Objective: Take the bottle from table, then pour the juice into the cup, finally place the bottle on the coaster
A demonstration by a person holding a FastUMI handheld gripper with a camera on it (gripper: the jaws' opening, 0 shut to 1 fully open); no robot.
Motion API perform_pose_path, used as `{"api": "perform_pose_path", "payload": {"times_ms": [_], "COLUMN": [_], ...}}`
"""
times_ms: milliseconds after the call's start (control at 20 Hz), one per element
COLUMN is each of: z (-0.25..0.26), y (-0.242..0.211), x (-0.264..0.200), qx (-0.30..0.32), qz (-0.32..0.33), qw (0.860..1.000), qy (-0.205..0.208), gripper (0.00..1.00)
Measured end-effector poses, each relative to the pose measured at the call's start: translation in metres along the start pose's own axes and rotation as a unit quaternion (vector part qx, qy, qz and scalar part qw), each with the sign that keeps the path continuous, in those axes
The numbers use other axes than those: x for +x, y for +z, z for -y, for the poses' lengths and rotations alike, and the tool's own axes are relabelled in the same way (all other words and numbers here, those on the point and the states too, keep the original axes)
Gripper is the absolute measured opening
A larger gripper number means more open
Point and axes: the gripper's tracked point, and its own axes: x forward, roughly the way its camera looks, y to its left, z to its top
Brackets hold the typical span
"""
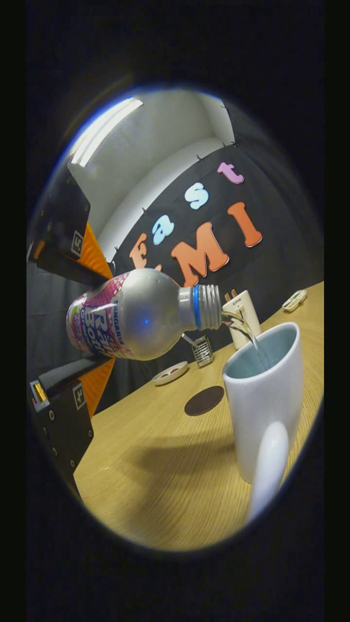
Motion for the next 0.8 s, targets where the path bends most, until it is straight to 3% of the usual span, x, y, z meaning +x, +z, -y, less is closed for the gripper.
{"api": "perform_pose_path", "payload": {"times_ms": [800], "z": [-0.016], "y": [0.008], "x": [0.004], "qx": [0.050], "qz": [-0.003], "qw": [0.998], "qy": [0.029], "gripper": [0.78]}}
